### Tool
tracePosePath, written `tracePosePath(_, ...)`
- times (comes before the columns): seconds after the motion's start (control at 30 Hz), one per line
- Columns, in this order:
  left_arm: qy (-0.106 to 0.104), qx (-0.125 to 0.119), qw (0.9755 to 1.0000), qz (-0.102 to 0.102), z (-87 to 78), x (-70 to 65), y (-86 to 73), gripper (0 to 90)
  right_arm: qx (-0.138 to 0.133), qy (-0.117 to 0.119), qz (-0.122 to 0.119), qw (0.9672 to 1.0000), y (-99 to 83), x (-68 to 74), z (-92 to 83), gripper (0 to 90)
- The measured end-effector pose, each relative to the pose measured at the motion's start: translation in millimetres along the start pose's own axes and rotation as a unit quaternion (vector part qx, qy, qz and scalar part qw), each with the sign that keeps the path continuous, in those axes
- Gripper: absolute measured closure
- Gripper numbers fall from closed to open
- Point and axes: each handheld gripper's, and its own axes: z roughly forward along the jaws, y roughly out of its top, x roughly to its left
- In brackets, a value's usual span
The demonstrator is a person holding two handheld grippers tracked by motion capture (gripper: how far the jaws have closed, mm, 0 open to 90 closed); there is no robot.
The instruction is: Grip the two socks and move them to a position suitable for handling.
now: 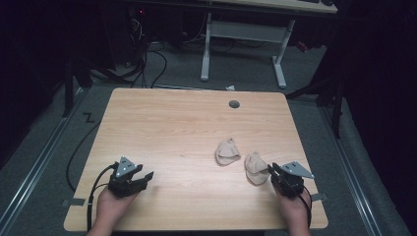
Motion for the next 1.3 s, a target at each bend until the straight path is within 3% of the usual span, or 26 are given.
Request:
tracePosePath(0.47, -0.015, 0.007, 0.9998, 0.013, 8.1, -7.0, 3.0, 46.0, 0.004, 0.012, -0.005, 0.9999, 0.7, 3.6, -5.2, 82.6)
tracePosePath(0.53, -0.015, 0.009, 0.9997, 0.015, 8.5, -7.6, 2.7, 45.8, 0.008, 0.022, -0.013, 0.9996, 2.8, 4.3, -2.5, 88.9)
tracePosePath(0.67, -0.020, 0.009, 0.9996, 0.018, 7.8, -9.3, 2.0, 47.0, 0.029, 0.036, -0.032, 0.9984, 4.4, 8.4, 11.0, 90.0)
tracePosePath(0.87, -0.020, 0.007, 0.9995, 0.025, 4.1, -14.8, -2.5, 47.3, 0.084, 0.055, -0.054, 0.9936, -1.9, 18.6, 30.9, 90.0)
tracePosePath(1.03, -0.023, 0.004, 0.9995, 0.022, 0.8, -14.9, -3.7, 47.1, 0.087, 0.082, -0.076, 0.9900, -2.6, 33.4, 30.1, 90.0)
tracePosePath(1.3, -0.034, 0.006, 0.9988, 0.035, 6.0, -22.6, -1.3, 46.4, 0.087, 0.138, -0.117, 0.9796, 0.3, 75.1, 29.0, 89.9)
